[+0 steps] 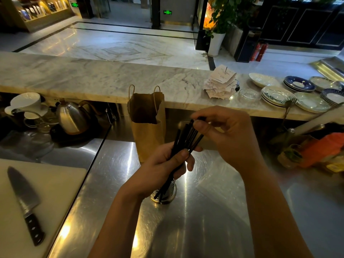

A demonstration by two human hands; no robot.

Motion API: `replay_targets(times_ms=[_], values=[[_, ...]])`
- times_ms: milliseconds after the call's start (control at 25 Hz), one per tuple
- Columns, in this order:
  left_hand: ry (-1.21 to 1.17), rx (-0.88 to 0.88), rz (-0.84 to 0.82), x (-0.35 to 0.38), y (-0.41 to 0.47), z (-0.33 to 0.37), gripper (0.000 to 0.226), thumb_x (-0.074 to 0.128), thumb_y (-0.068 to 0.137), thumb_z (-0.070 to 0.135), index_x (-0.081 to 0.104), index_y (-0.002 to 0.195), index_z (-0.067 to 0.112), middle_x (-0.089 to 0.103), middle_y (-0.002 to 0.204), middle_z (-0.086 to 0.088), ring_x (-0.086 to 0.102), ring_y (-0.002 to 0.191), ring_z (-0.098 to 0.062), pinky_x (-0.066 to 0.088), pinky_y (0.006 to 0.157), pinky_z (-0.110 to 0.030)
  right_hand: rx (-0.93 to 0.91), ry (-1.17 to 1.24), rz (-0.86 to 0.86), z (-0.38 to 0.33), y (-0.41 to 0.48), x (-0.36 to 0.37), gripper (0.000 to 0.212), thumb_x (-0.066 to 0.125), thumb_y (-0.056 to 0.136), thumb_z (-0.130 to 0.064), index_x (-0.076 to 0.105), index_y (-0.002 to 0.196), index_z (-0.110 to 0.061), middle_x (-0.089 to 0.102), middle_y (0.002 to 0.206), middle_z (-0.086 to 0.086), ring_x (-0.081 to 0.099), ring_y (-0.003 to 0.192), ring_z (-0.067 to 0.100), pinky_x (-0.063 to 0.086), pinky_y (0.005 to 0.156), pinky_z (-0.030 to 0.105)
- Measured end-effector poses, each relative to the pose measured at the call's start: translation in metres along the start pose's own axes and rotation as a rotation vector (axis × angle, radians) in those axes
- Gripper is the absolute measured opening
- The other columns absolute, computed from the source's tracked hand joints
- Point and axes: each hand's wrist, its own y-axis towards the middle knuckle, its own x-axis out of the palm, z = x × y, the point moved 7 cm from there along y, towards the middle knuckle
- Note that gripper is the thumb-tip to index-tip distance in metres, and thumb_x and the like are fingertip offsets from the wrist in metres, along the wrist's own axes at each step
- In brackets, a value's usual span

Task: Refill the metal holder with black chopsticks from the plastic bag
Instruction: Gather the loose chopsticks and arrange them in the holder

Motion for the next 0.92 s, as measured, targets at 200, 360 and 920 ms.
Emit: replay_targets(times_ms=[200,360,920], values=[[0.108,-0.012,-0.06,-0.002,-0.001,-0.012,0.032,0.039,0.102,0.02,0.056,0.128,0.012,0.053,0.076,0.006,0.038,0.059,-0.027,0.035,0.056,-0.033,0.087,0.117,0.257,0.01,0.002,-0.044,0.017,0.067,0.084,-0.005,0.069,0.097,-0.017,0.073,0.086,-0.006,0.07,0.08,0.003,0.052,0.072,0.014],[0.107,-0.106,0.093,-0.024,-0.005,-0.027,0.027,0.04,0.103,0.018,0.061,0.119,0.013,0.05,0.07,0.005,0.042,0.06,-0.019,0.039,0.059,-0.027,0.263,0.32,0.572,0.058,-0.014,-0.079,0.014,0.064,0.089,-0.007,0.07,0.098,-0.015,0.074,0.088,-0.001,0.07,0.086,0.009,0.055,0.08,0.023],[-0.461,0.219,0.814,-0.044,0.035,-0.004,0.023,0.041,0.102,0.008,0.056,0.117,0.0,0.071,0.108,-0.017,0.068,0.105,-0.03,0.055,0.09,-0.038,0.455,0.823,0.8,0.101,-0.057,0.039,0.017,0.058,0.088,0.006,0.066,0.086,-0.008,0.074,0.078,-0.003,0.071,0.081,0.01,0.055,0.076,0.021]])
